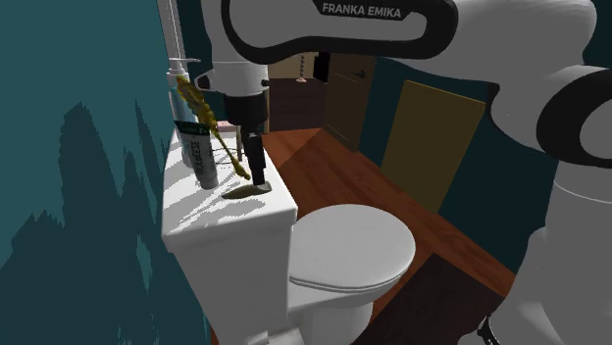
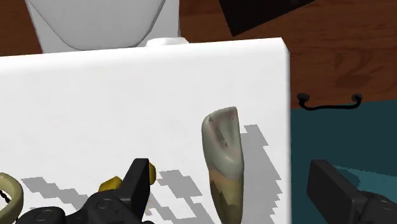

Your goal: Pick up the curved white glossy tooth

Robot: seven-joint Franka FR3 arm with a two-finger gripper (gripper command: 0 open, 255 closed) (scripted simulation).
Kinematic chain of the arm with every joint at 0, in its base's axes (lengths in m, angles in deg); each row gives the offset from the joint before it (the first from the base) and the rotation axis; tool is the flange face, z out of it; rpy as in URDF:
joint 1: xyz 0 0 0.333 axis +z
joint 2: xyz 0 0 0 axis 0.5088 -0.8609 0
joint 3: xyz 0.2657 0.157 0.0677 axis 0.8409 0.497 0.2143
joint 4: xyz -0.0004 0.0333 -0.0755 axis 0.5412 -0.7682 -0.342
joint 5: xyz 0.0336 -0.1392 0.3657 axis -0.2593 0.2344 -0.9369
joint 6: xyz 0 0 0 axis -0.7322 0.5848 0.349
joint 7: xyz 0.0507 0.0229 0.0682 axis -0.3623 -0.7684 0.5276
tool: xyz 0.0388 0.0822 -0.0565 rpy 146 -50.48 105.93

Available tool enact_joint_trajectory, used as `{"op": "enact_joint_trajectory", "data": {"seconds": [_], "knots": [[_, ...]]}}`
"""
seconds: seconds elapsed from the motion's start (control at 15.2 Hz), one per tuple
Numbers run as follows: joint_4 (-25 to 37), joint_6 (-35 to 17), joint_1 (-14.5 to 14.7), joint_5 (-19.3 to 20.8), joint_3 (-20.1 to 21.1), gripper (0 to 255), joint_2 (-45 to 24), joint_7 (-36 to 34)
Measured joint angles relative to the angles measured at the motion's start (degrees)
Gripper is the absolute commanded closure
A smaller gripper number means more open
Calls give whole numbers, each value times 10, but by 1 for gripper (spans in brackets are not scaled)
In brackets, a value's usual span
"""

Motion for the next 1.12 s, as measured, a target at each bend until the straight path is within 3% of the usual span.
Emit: {"op": "enact_joint_trajectory", "data": {"seconds": [0.2,0.59,0.66,1.12], "knots": [[27,1,13,11,7,0,-29,11],[-26,-45,10,10,7,0,-21,14],[-31,-50,9,9,7,255,-20,14],[-36,-54,7,9,6,255,-16,16]]}}
